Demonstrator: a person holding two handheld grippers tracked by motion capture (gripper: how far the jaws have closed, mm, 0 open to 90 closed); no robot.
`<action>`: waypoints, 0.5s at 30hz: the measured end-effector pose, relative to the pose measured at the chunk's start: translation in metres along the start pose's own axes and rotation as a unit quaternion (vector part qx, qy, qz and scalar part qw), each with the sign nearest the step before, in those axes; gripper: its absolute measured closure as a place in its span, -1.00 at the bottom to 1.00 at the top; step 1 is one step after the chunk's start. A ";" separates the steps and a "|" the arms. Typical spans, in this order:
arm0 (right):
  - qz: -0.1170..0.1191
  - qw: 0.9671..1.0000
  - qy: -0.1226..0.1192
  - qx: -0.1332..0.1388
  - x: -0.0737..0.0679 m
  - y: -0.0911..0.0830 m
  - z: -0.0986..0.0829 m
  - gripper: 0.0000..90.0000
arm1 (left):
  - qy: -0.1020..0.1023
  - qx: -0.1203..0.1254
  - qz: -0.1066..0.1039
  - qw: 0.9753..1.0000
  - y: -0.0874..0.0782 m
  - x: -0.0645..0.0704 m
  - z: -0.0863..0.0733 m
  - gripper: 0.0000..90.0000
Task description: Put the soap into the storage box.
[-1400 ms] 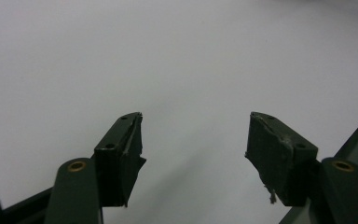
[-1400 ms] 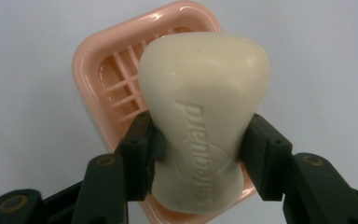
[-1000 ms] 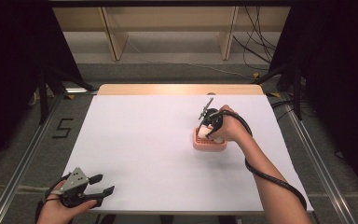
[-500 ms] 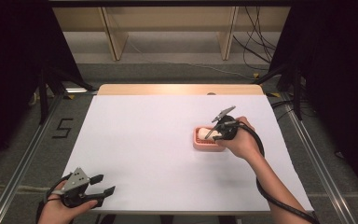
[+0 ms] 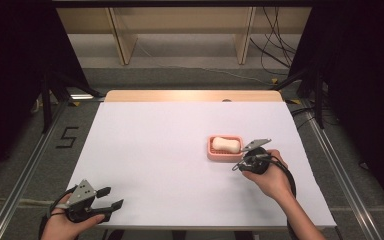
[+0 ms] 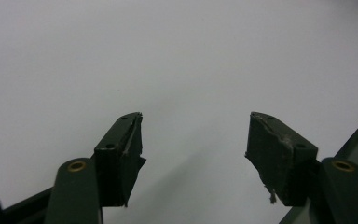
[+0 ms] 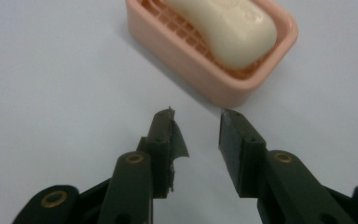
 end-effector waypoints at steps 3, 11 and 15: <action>-0.003 1.000 0.011 0.006 -0.005 -0.001 -0.014 0.44 | 0.001 0.000 0.000 1.000 0.000 0.000 0.000 -0.22; -0.018 0.999 0.031 0.022 -0.007 -0.011 -0.035 0.39 | 0.005 0.000 0.003 1.000 0.001 0.000 0.000 -0.21; -0.014 0.999 0.044 0.022 -0.009 -0.011 -0.039 0.38 | 0.012 0.003 0.003 1.000 0.001 0.000 0.001 -0.21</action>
Point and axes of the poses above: each handheld gripper's, and its own axes: y roughly forward along the jaws, z roughly out of its top, x roughly to its right, the point moved 5 cm from there along y, roughly forward along the jaws, and after that the axes turned 10 degrees about -y, right-handed, at the moved point
